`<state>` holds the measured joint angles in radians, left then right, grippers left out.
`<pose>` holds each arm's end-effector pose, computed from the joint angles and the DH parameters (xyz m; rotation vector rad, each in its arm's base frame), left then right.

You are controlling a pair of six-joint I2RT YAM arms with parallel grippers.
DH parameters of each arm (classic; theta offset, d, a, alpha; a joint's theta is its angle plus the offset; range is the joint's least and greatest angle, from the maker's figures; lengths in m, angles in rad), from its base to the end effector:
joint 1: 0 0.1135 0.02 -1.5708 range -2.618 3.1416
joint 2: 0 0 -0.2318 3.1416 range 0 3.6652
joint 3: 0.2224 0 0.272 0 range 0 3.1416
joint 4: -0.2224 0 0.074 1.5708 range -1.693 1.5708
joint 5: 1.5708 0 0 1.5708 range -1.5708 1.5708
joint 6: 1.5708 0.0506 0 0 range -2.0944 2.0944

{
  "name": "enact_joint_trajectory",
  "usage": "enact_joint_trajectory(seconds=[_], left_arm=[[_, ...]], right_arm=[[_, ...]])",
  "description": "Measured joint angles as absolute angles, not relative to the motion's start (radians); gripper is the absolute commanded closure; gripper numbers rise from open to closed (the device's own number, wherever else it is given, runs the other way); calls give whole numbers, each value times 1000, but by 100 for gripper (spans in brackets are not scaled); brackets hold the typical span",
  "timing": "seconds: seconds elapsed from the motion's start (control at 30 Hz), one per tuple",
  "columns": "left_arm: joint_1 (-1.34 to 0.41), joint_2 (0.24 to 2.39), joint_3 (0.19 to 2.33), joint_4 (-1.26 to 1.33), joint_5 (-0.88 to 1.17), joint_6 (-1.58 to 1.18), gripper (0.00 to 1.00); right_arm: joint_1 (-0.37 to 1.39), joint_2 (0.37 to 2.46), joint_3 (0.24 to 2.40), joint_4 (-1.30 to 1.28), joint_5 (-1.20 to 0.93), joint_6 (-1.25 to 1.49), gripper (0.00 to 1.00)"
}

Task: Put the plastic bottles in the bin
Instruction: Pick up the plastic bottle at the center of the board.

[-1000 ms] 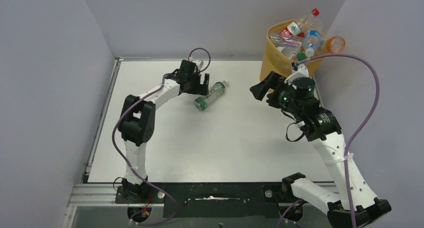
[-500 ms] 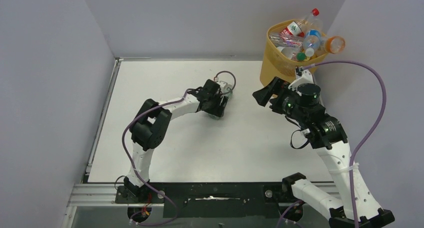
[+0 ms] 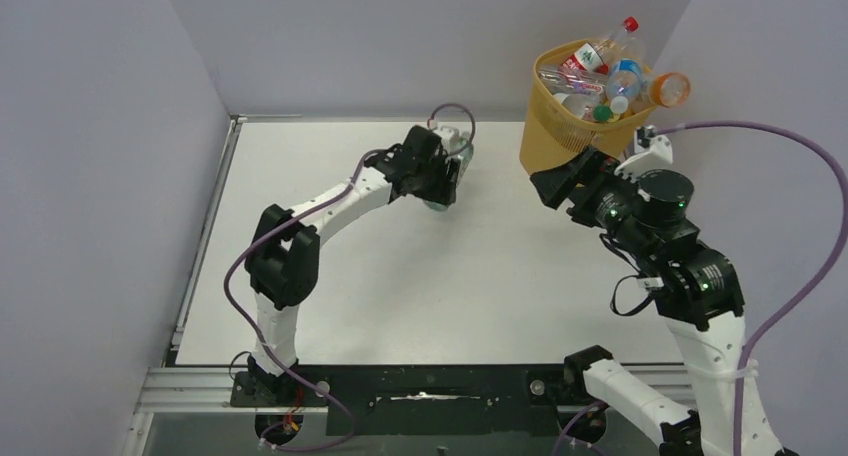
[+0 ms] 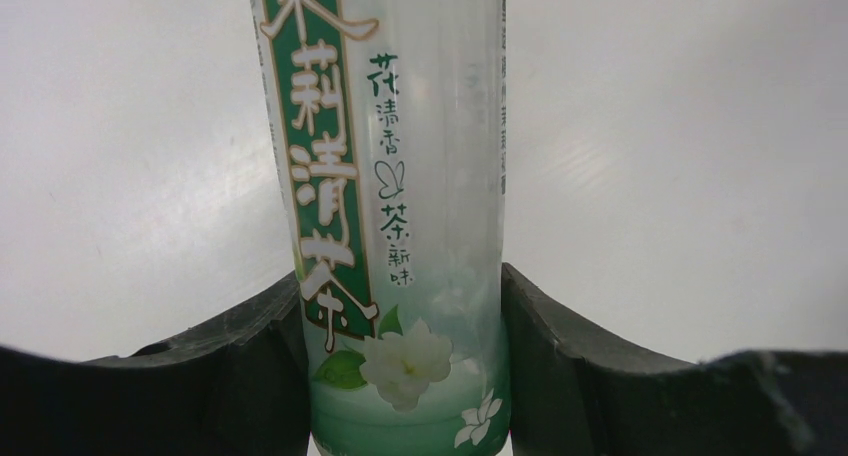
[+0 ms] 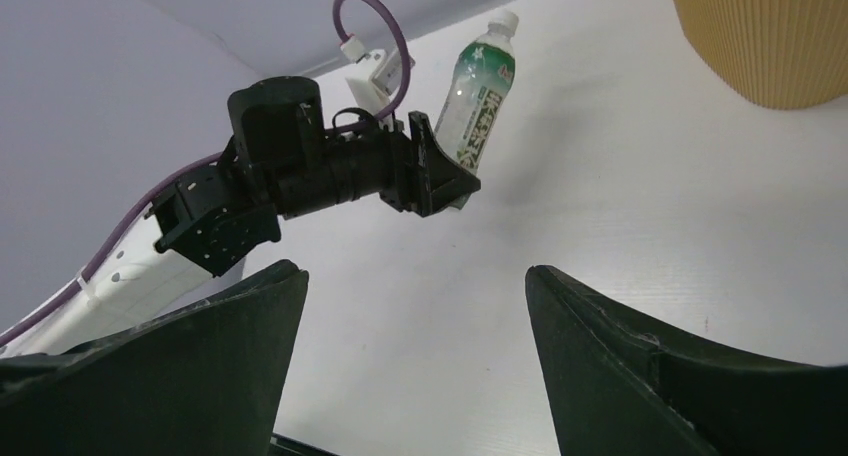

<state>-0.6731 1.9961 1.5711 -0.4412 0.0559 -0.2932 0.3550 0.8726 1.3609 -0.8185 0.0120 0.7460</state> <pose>0.3600 -0.2907 0.1750 0.4970 2.4491 -0.4887 0.1831 0.0672 0.4281 0.3909 1.9304 0.7259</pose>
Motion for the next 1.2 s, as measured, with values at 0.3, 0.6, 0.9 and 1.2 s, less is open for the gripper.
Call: enact_joint_trajectory(seconds=[0.3, 0.6, 0.9, 1.2], left_arm=[[-700, 2042, 2316, -593, 165, -352, 61], [-721, 2081, 2445, -583, 383, -447, 61], [-764, 1631, 1555, -487, 470, -530, 61], [-773, 1101, 1221, -197, 536, -673, 60]], right_arm=[[355, 820, 1618, -888, 43, 748, 17], [355, 849, 1654, -911, 60, 732, 17], [355, 1001, 1702, -865, 46, 693, 29], [353, 1064, 1534, -699, -142, 750, 24]])
